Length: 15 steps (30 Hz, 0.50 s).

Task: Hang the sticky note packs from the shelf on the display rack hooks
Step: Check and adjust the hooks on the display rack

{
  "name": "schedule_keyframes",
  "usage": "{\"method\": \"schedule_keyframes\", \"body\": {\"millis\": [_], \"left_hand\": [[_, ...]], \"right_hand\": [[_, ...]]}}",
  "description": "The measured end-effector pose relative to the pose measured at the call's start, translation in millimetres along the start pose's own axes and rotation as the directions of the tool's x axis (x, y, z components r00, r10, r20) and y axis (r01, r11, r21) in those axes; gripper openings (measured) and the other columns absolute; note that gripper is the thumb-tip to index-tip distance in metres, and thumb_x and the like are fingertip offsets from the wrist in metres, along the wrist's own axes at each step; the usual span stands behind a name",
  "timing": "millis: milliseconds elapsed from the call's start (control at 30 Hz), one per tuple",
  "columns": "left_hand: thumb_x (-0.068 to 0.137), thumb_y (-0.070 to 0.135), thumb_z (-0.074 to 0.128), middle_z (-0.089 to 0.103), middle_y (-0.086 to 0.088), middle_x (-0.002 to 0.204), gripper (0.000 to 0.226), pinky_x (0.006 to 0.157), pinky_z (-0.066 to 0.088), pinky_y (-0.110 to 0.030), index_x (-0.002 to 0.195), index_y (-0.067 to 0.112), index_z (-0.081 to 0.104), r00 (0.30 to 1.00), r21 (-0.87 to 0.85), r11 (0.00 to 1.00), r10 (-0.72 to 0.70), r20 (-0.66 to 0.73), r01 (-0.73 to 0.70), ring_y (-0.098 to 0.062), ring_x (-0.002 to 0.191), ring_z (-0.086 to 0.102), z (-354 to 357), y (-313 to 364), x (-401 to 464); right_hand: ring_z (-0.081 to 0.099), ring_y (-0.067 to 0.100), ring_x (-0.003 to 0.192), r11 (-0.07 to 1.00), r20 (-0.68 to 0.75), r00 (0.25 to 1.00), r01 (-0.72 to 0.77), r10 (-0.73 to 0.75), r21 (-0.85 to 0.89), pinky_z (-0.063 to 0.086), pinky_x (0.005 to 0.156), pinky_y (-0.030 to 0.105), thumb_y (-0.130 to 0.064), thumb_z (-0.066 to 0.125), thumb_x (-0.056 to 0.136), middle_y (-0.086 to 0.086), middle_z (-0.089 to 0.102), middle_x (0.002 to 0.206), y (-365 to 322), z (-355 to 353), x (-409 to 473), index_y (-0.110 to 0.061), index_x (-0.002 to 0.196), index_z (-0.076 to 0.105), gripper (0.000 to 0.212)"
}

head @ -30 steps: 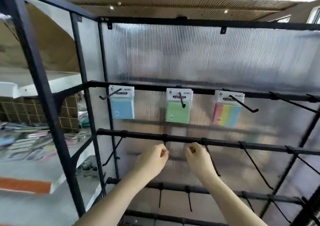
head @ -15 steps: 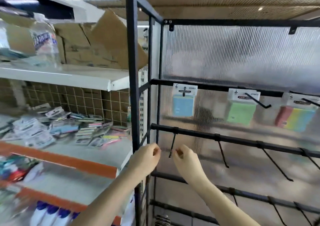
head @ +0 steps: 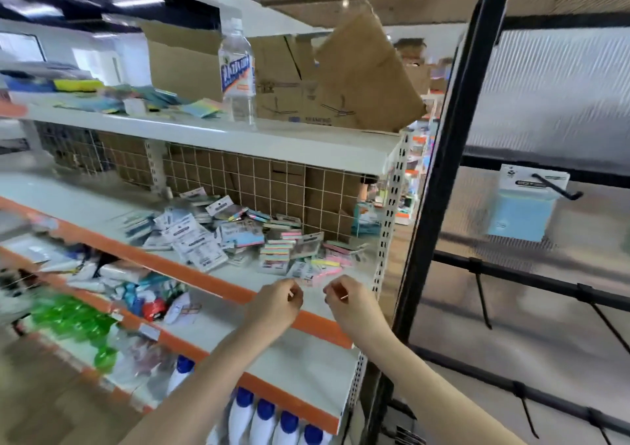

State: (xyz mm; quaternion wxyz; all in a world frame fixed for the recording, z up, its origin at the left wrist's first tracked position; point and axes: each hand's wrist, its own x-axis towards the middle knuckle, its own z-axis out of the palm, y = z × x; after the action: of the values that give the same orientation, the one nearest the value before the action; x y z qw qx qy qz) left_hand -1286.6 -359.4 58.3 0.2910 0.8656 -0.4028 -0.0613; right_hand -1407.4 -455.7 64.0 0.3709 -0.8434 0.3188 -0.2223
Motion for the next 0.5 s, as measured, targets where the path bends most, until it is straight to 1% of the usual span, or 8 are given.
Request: {"method": "schedule_keyframes", "body": {"millis": [33,100,167,233,267,333,433,500], "left_hand": [[0.094,0.022,0.049,0.068,0.002,0.099,0.016,0.078,0.051,-0.034,0.095,0.02,0.065,1.0,-0.017,1.0,-0.007,0.003,0.007,-0.02,0.093,0.064,-4,-10,2],[0.095,0.023,0.049,0.068,0.004,0.098,0.016,0.079,0.052,-0.035,0.096,0.02,0.065,1.0,-0.034,0.999,-0.023,0.014,0.023,-0.017,0.09,0.064,-9,-29,6],[0.096,0.025,0.048,0.066,0.007,0.096,0.016,0.07,0.051,-0.03,0.097,0.022,0.064,0.999,-0.039,0.998,-0.038,0.007,0.038,-0.012,0.083,0.062,-11,-48,11],[0.096,0.026,0.047,0.061,0.01,0.091,0.017,0.057,0.041,-0.02,0.099,0.023,0.063,0.999,-0.019,0.999,-0.049,-0.016,0.048,-0.008,0.078,0.056,-12,-64,18],[0.096,0.025,0.047,0.059,0.011,0.089,0.017,0.055,0.037,-0.018,0.1,0.023,0.063,0.998,-0.008,0.998,-0.056,-0.024,0.056,-0.008,0.077,0.055,-13,-71,21],[0.096,0.023,0.046,0.061,0.009,0.091,0.018,0.061,0.043,-0.023,0.101,0.021,0.063,0.997,-0.003,0.997,-0.075,-0.024,0.075,-0.011,0.08,0.057,-16,-85,31],[0.095,0.021,0.045,0.067,0.002,0.1,0.019,0.075,0.05,-0.031,0.104,0.02,0.063,0.993,0.009,0.993,-0.118,-0.019,0.118,-0.016,0.09,0.062,-18,-105,53],[0.094,0.02,0.045,0.067,0.003,0.101,0.02,0.074,0.049,-0.03,0.103,0.022,0.062,0.989,0.026,0.989,-0.145,-0.04,0.146,-0.018,0.089,0.063,-20,-119,72]], "right_hand": [[0.063,0.025,0.089,1.0,0.011,1.0,-0.003,0.003,-0.013,0.052,0.076,0.036,-0.023,0.051,0.095,0.005,0.068,0.096,-3,9,6,-0.012,0.102,0.062,0.017],[0.062,0.026,0.092,0.999,0.034,0.999,-0.017,0.018,-0.032,0.052,0.081,0.04,-0.026,0.05,0.095,0.006,0.068,0.098,-6,26,17,-0.013,0.103,0.062,0.019],[0.062,0.024,0.091,0.999,0.05,0.998,-0.022,0.023,-0.025,0.051,0.08,0.037,-0.027,0.05,0.095,0.003,0.067,0.095,-9,42,29,-0.014,0.101,0.062,0.019],[0.058,0.019,0.085,1.0,0.069,0.997,-0.017,0.017,-0.005,0.046,0.073,0.031,-0.025,0.049,0.095,-0.002,0.063,0.091,-11,56,43,-0.015,0.099,0.062,0.017],[0.056,0.017,0.082,1.0,0.078,0.997,-0.014,0.014,-0.003,0.044,0.071,0.029,-0.024,0.048,0.096,-0.003,0.062,0.09,-12,63,50,-0.015,0.099,0.062,0.016],[0.055,0.018,0.08,1.0,0.09,0.996,0.0,0.001,-0.012,0.044,0.07,0.031,-0.023,0.047,0.096,-0.002,0.062,0.088,-14,76,67,-0.014,0.098,0.062,0.017],[0.06,0.024,0.085,1.0,0.095,0.996,0.006,-0.004,-0.025,0.048,0.076,0.036,-0.022,0.047,0.096,0.005,0.066,0.093,-16,100,97,-0.011,0.099,0.062,0.019],[0.06,0.023,0.086,0.999,0.102,0.995,0.011,-0.007,-0.036,0.045,0.071,0.033,-0.022,0.046,0.096,0.005,0.067,0.096,-18,116,120,-0.013,0.1,0.061,0.018]]}}
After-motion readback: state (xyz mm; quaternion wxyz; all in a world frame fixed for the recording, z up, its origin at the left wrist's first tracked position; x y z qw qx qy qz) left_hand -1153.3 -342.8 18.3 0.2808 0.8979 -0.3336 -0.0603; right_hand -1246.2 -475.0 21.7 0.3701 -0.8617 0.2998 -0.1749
